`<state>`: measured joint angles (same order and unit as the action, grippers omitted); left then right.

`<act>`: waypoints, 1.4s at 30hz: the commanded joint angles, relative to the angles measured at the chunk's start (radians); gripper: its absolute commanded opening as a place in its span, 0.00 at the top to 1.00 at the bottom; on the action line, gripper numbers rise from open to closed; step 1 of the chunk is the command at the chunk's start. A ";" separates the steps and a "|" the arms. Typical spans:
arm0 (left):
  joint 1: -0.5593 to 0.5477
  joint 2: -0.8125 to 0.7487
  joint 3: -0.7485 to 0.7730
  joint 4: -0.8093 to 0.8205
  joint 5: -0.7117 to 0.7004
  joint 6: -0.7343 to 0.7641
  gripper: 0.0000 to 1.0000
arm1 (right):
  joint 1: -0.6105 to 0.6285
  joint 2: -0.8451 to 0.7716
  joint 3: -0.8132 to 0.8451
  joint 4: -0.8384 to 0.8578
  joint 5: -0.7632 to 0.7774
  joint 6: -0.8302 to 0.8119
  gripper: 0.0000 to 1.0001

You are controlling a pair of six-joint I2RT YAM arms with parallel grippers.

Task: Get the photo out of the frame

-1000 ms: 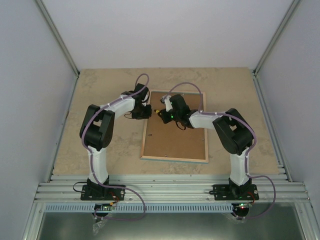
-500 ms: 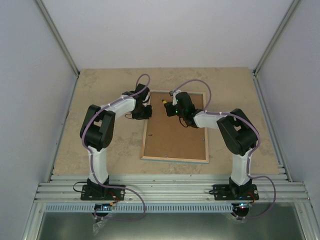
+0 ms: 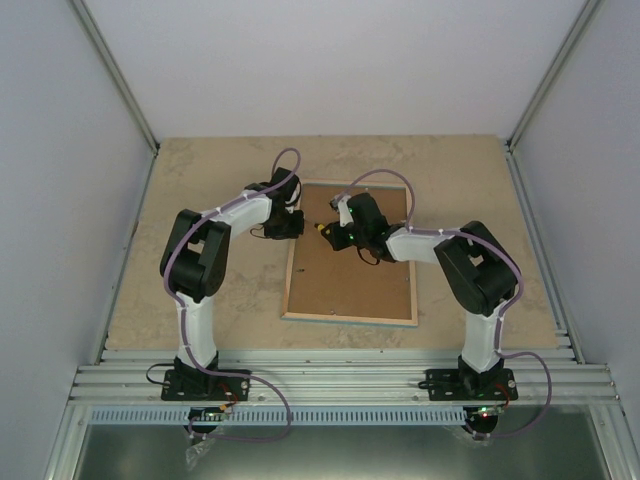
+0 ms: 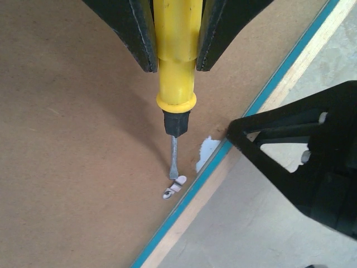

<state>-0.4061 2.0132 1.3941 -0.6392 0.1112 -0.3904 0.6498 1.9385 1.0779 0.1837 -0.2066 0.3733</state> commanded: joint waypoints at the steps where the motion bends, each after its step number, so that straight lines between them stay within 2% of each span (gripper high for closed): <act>1: -0.011 0.019 -0.013 -0.080 0.013 -0.007 1.00 | 0.007 -0.027 -0.006 0.020 -0.054 -0.009 0.99; 10: -0.011 0.021 -0.013 -0.082 0.012 -0.007 1.00 | 0.018 -0.054 -0.029 0.056 0.020 0.020 1.00; 30: -0.011 0.019 -0.012 -0.082 0.016 -0.007 1.00 | 0.031 0.034 0.066 0.030 -0.014 0.033 1.00; 42: -0.011 0.021 -0.012 -0.082 0.015 -0.008 1.00 | 0.033 0.043 0.050 0.003 0.034 0.041 0.99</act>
<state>-0.4061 2.0132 1.3941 -0.6392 0.1108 -0.3904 0.6769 1.9724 1.1213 0.1936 -0.2016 0.4057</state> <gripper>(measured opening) 0.168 0.184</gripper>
